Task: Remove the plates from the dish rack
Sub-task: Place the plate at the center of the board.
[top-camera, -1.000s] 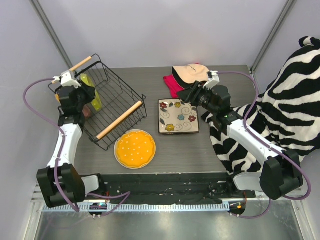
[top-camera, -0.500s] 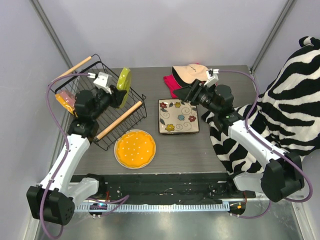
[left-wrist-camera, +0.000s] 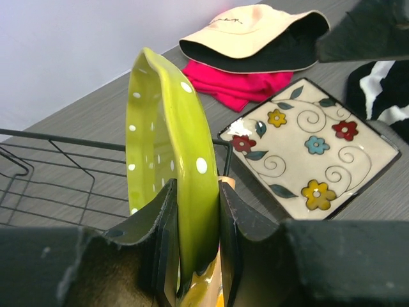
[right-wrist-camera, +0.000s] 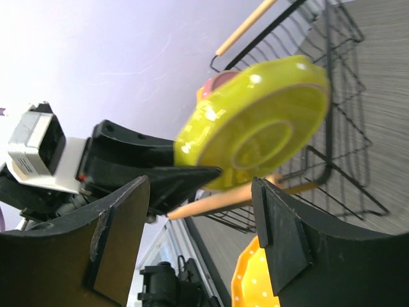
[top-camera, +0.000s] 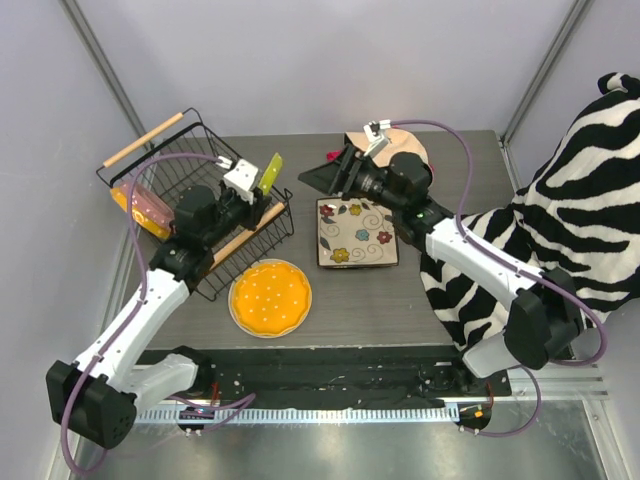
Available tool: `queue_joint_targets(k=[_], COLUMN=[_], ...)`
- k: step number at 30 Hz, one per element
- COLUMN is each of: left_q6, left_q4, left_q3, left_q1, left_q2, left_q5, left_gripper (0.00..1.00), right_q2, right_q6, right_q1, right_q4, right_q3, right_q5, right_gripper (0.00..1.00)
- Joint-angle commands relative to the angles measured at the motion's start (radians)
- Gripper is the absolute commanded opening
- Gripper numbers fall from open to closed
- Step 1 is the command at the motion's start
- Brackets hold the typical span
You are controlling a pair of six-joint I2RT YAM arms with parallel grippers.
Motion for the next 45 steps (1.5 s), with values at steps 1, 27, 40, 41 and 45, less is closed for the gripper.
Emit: queue_joint_targets(k=[1,27,40,41,45], left_q6=[0.101,0.403,0.376,0.373,0.353], left_q4=[0.103,0.028,0.004,0.002,0.002], left_q3=[0.057,0.036,0.043,0.043,0.053], left_q1=[-0.076,-0.443,-0.452,-0.452,-0.451], left_q2=[-0.029,0.042,0.060,0.059,0.062], left_q5=[-0.056,-0.389,-0.376,-0.372,-0.363], left_gripper=[0.00,0.00,0.06,0.08,0.20], right_q2=[0.044,0.222,0.217,0.220,0.242], right_q6=[0.000,0.088,0.126,0.132,0.152], right_q1=[0.046,0.097,0.094,0.095,0.091], right_q4=[0.004,-0.039,0.037,0.050,0.076], right_q3=[0.092,0.179,0.129,0.127,0.125], right_q5=[0.009,0.076,0.082,0.073,0.058], right_gripper=[0.73,0.70,0.24,0.21,0.05])
